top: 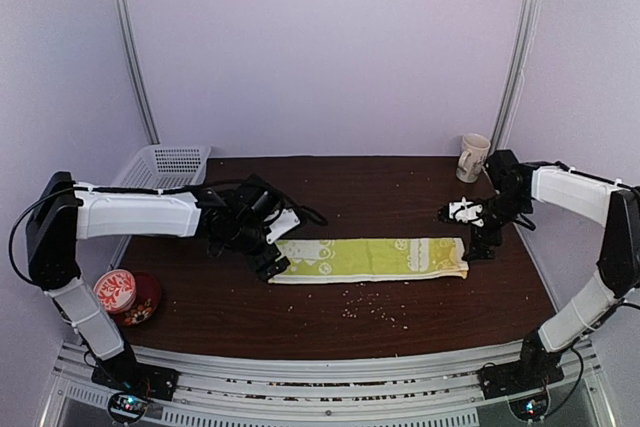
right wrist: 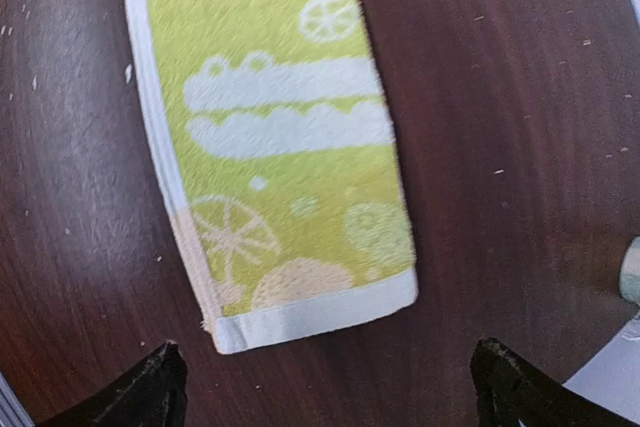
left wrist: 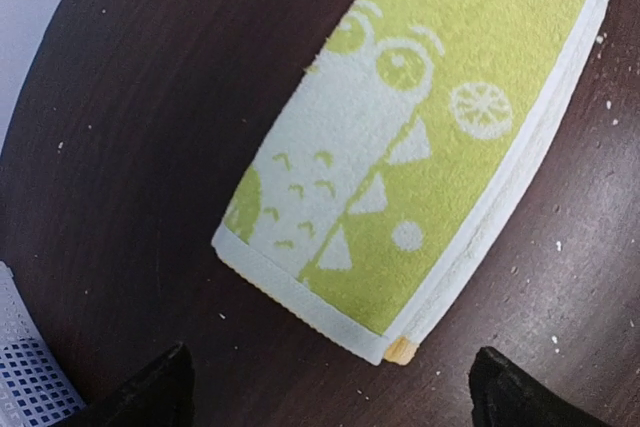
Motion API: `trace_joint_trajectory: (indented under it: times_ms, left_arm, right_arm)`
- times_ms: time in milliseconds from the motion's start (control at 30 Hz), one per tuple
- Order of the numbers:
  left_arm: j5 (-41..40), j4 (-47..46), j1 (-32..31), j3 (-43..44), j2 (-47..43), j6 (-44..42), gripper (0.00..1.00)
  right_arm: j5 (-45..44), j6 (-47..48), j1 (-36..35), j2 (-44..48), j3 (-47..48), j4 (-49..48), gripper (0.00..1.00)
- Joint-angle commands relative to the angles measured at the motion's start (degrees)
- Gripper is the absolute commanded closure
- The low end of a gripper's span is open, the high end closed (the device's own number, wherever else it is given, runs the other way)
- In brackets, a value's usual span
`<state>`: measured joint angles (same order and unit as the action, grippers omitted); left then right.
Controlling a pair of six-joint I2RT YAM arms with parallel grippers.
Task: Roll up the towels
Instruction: Fold the towel at the center of the board.
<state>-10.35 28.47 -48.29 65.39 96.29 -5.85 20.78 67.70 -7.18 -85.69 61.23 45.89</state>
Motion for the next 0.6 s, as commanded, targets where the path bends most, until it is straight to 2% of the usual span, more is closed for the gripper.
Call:
trace_joint_trajectory:
  times_ms: [0, 167, 267, 400, 567]
  left_arm:
    - [-2.1, -6.0, 2.36, 3.83, 0.11, 3.48, 0.02]
    - [-7.33, -9.52, 4.21, 8.91, 6.94, 4.92, 0.05]
    - [-8.83, -10.62, 5.28, 11.89, 11.48, 4.97, 0.18]
    - [-7.2, -11.58, 6.53, 14.8, 15.97, 5.15, 0.3]
    - [-6.14, -12.23, 6.59, 14.89, 18.87, 5.83, 0.49]
  right_arm:
    - [3.83, -13.66, -0.84, 4.39, 1.34, -9.13, 0.0]
    - [-3.25, -20.62, -3.06, 4.79, -3.92, -22.37, 0.0]
    - [-9.38, -23.68, -4.93, 1.96, -5.59, -27.69, 0.0]
    - [-16.85, -29.37, -6.78, -2.19, -6.17, -33.27, 0.0]
    - [-20.92, -30.81, -7.32, -6.28, -6.13, -34.0, 0.0]
